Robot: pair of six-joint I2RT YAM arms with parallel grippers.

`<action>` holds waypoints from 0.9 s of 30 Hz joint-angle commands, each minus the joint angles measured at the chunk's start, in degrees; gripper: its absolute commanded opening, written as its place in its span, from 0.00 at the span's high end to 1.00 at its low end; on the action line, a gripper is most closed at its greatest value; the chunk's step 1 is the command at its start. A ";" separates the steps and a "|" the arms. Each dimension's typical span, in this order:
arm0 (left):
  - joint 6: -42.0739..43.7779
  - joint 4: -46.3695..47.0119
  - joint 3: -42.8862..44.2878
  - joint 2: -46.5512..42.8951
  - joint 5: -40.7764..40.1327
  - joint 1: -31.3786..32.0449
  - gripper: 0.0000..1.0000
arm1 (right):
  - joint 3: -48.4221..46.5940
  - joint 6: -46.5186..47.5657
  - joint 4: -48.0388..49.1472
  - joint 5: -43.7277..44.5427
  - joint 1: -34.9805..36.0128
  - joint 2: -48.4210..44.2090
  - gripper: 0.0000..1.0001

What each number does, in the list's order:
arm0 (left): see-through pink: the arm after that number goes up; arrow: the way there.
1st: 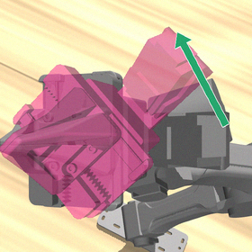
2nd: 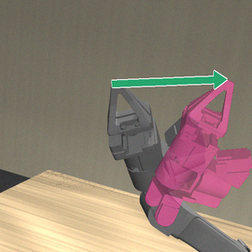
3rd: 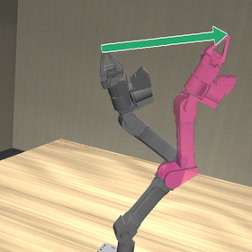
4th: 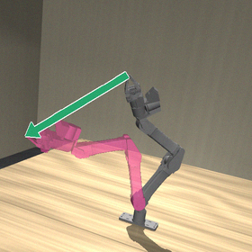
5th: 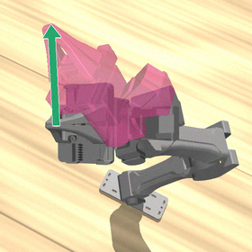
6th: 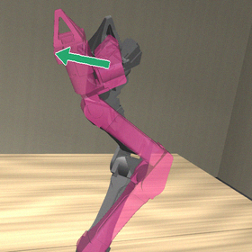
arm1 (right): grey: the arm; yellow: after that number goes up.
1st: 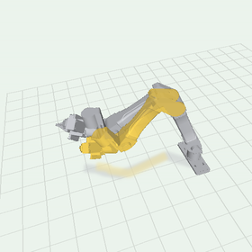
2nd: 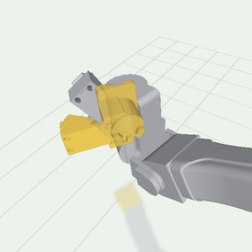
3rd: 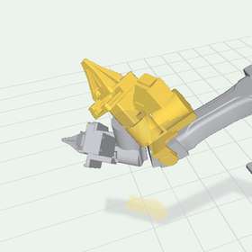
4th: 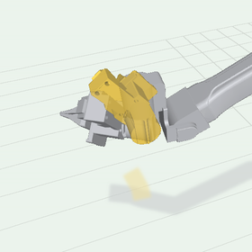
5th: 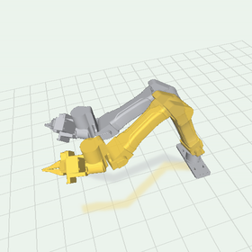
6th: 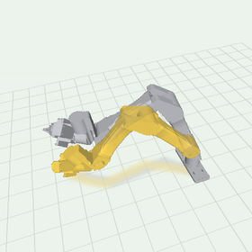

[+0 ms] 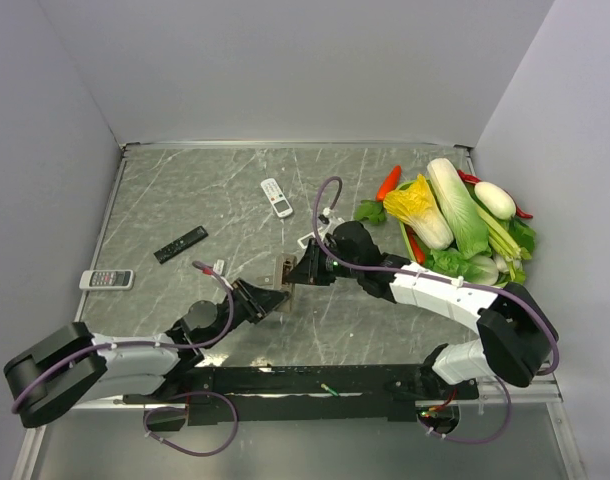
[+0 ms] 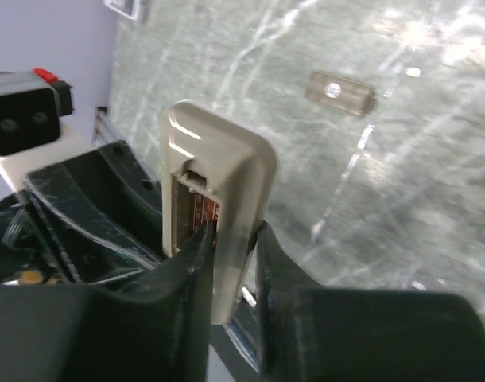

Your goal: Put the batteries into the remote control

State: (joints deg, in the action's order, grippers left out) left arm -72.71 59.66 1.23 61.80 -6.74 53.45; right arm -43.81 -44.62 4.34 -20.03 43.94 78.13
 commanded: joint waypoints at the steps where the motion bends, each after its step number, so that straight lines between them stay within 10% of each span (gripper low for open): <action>1: 2.13 1.00 -3.78 -5.54 1.64 0.43 0.86 | -2.05 7.94 -0.20 -1.76 0.00 -0.43 0.89; 4: 2.83 -1.20 -5.01 -9.41 1.56 0.34 0.46 | -4.95 15.23 -3.96 -3.69 0.09 0.18 0.98; 10: 4.93 -25.26 -2.74 -27.85 2.00 -3.96 0.14 | -10.50 32.72 -15.22 -4.22 0.09 1.32 1.00; 16: 8.89 -42.69 2.63 -37.55 3.13 -9.58 0.12 | -11.99 42.66 -18.13 -9.93 0.62 1.85 1.00; 27: 12.85 -26.27 6.24 -19.00 22.90 -15.66 0.19 | -13.75 53.49 -20.07 -12.57 3.43 2.64 1.00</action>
State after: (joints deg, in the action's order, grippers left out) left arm -62.70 24.14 5.72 40.58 7.57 38.76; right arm -53.63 3.11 -16.25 -29.41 46.61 80.09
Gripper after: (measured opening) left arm 0.823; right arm 0.291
